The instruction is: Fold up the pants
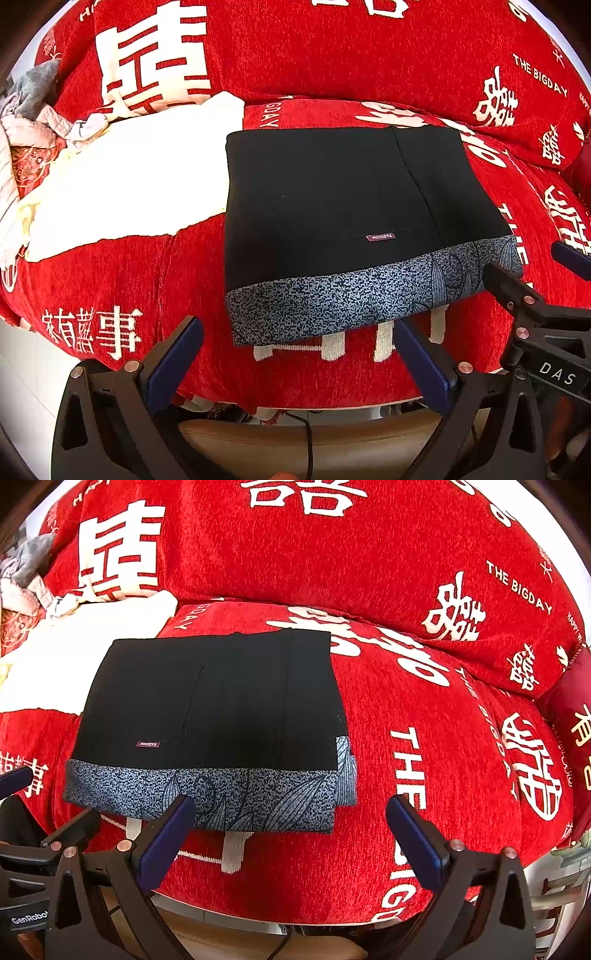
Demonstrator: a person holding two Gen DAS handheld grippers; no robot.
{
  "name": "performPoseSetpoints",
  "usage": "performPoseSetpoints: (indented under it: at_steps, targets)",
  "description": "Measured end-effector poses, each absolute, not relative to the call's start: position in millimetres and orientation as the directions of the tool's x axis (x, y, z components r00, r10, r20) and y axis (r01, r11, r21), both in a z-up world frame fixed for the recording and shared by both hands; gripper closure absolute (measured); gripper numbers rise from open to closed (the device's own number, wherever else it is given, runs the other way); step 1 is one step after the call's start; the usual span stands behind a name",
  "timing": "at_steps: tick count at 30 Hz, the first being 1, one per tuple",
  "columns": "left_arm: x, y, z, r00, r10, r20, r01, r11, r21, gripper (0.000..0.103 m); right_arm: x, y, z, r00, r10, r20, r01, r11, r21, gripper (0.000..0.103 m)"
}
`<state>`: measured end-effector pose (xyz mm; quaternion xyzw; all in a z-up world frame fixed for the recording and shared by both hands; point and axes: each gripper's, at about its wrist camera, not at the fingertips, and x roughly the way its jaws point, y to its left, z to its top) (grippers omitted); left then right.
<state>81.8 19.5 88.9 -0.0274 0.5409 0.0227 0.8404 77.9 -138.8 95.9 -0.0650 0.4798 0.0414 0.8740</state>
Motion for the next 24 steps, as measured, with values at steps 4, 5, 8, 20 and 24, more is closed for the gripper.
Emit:
performPoseSetpoints:
  at_steps: [4,5,8,20,24]
  targets:
    - [82.5,20.6,88.2,0.411,0.002,-0.912,-0.064,0.998,-0.027,0.0,77.2,-138.3,94.0,0.534,0.008,-0.846,-0.138,0.987,-0.078,0.0]
    - [82.6,20.8,88.1,0.411,0.001,-0.911,-0.063,0.998,-0.027,0.0,77.1,-138.1,93.8,0.534,0.008,-0.846,-0.139,0.987,-0.079,0.0]
    - [82.6,20.9,88.1,0.411,0.002,-0.912,-0.063,0.998,-0.026,0.0,76.9,-137.9,93.8,0.534,0.007,-0.845,-0.139,0.987,-0.08,0.0]
    - [82.1,20.0,86.1,0.402,-0.002,-0.915,-0.067,0.997,-0.032,0.0,76.9,-137.5,93.1,0.532,0.006,-0.847,-0.142,0.987,-0.082,0.0]
    - [81.4,19.1,84.7,0.398,-0.004,-0.917,-0.067,0.997,-0.033,0.0,76.9,-138.9,91.8,0.528,0.007,-0.849,-0.144,0.986,-0.082,0.0]
